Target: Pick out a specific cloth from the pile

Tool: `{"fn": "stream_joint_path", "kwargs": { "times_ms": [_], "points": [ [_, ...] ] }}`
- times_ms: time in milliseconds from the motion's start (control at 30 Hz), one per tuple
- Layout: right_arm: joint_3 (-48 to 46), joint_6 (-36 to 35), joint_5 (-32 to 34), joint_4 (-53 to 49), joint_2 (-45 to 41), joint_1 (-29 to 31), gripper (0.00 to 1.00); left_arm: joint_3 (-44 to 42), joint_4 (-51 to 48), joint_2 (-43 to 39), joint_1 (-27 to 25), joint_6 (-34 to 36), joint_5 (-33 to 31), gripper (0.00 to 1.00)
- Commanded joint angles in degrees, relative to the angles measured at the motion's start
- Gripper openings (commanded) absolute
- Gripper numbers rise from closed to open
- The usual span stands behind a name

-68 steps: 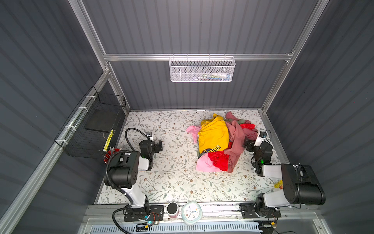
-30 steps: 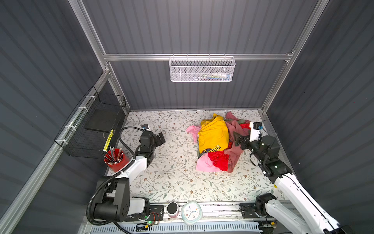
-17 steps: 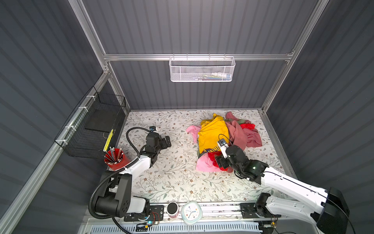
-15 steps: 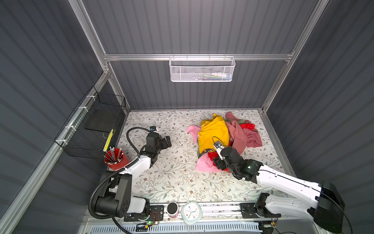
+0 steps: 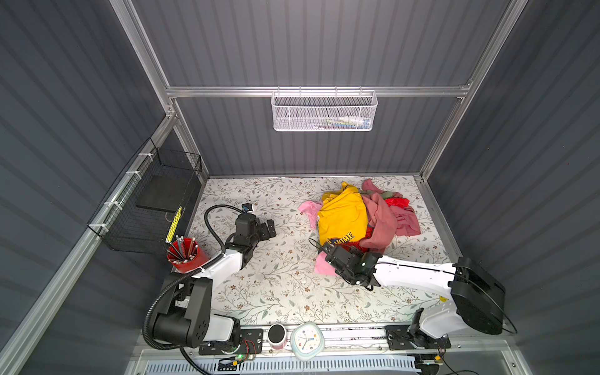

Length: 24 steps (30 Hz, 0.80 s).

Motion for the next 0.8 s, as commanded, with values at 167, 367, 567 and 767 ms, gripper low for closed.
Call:
{"fn": "stream_joint_path", "kwargs": {
  "times_ms": [167, 367, 567, 767],
  "points": [
    [2.9, -3.5, 0.4, -1.0, 5.6, -2.5, 0.66, -1.7, -0.5, -1.3, -0.4, 0.0, -0.1, 1.00],
    [4.0, -5.1, 1.0, 0.7, 7.8, -4.1, 0.54, -1.8, -0.8, -1.3, -0.3, 0.0, -0.1, 1.00],
    [5.4, -5.9, 1.9, 1.9, 9.3, -4.6, 0.26, -1.8, -1.1, -1.8, -0.4, 0.0, -0.5, 1.00],
    [5.5, -6.6, 2.8, 2.3, 7.8, -4.9, 0.00, -1.9, -2.2, -2.8, -0.4, 0.7, -1.1, 1.00]
  ]
}}
